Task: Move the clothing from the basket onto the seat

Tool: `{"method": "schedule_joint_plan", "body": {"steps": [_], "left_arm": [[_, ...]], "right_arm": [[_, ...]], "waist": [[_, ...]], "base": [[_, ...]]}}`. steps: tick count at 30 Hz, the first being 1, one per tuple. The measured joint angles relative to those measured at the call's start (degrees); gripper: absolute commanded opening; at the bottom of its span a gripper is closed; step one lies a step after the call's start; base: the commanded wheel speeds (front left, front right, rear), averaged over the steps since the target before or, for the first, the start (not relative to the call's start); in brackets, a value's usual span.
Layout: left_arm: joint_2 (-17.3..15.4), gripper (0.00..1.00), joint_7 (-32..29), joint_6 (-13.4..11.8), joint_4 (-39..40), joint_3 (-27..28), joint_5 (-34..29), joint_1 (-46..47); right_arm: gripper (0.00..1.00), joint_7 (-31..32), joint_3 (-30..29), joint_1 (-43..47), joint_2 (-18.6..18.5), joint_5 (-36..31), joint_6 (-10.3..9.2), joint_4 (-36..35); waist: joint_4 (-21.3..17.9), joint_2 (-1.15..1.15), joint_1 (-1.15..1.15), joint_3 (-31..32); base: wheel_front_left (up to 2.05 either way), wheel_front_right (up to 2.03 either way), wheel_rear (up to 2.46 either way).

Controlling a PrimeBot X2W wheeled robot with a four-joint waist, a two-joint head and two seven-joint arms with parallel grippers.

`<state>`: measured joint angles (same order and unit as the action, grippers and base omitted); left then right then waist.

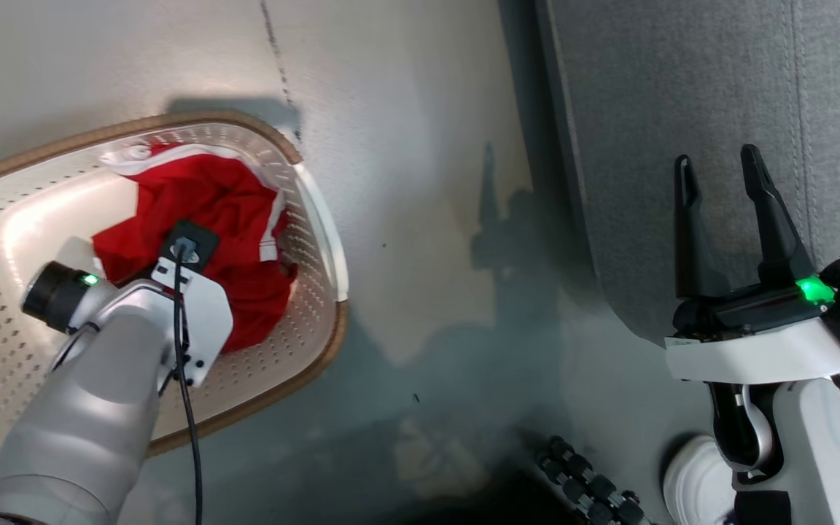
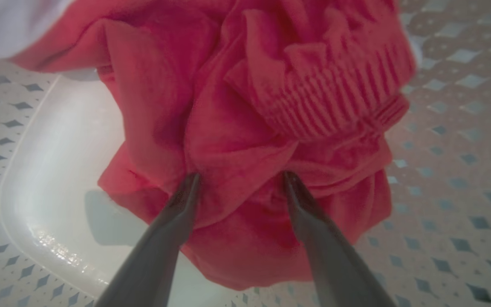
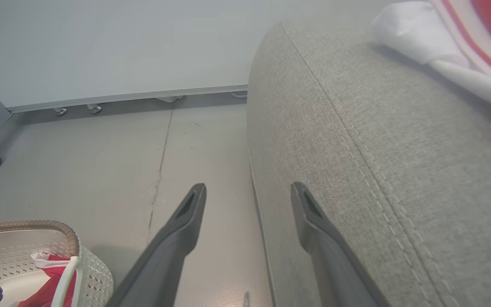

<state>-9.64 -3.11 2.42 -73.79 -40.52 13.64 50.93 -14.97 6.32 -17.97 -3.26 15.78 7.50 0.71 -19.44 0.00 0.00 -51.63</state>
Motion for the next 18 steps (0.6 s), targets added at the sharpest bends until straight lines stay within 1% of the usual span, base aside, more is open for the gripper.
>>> {"method": "schedule_joint_plan", "body": {"steps": [3,7,12,18], "left_arm": [[-1.32,1.0,-2.3,-1.12,-0.04,-0.76,-0.56,0.97],[-2.6,1.0,-5.72,-3.61,-0.07,-2.44,-2.04,1.73],[-2.52,1.0,-8.16,-4.58,-0.04,-3.96,-3.15,2.63],[-2.68,1.0,-11.47,-5.09,-0.01,-3.89,-2.45,3.32]], "right_arm": [[1.0,0.0,1.21,-0.3,0.15,0.44,0.0,-0.01],[1.0,0.0,1.8,-0.11,0.34,1.12,0.0,0.08],[1.0,0.0,1.66,1.45,0.36,1.76,0.0,-0.49],[1.0,0.0,2.09,1.92,0.42,1.45,0.0,-0.8]], "waist": [[-1.68,0.0,0.0,-1.43],[-3.16,0.0,0.0,-3.15],[-3.48,0.0,0.0,-4.24],[-3.78,0.0,0.0,-5.15]], "base": [[0.0,0.0,0.0],[0.0,0.0,0.0],[0.0,0.0,0.0],[0.0,0.0,0.0]]}}
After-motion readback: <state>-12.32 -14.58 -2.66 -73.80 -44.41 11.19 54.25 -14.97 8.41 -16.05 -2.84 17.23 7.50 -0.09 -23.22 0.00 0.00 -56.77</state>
